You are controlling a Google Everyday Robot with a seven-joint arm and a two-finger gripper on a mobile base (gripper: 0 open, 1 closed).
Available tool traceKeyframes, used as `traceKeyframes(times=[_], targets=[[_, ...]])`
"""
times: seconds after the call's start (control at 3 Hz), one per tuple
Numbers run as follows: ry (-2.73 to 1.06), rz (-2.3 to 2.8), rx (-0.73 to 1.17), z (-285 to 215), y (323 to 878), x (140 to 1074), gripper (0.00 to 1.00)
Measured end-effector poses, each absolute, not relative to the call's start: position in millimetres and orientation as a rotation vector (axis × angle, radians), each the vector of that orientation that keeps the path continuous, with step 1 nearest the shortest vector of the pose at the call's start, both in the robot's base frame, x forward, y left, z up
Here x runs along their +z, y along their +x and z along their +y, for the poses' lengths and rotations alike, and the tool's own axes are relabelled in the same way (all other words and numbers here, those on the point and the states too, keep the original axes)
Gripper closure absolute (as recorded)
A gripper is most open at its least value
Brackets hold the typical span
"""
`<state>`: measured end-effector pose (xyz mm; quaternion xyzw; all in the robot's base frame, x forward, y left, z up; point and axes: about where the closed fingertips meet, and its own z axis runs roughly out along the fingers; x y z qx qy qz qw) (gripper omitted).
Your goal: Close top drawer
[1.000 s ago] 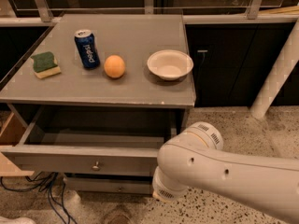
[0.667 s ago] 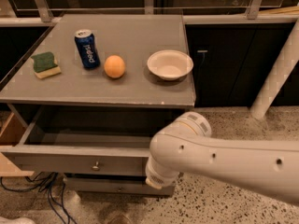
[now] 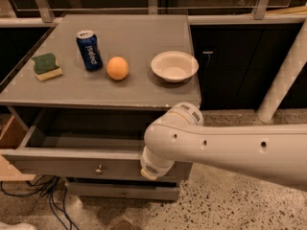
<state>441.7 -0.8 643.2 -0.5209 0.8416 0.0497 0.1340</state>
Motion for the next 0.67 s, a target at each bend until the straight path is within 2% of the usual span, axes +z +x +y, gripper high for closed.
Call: traceKeyframes(times=[0.33, 0.67], targets=[[-1.510, 2.438, 0.144, -0.3, 442.3, 643.6, 0.81], [-1.510, 2.438, 0.144, -0.3, 442.3, 643.6, 0.57]])
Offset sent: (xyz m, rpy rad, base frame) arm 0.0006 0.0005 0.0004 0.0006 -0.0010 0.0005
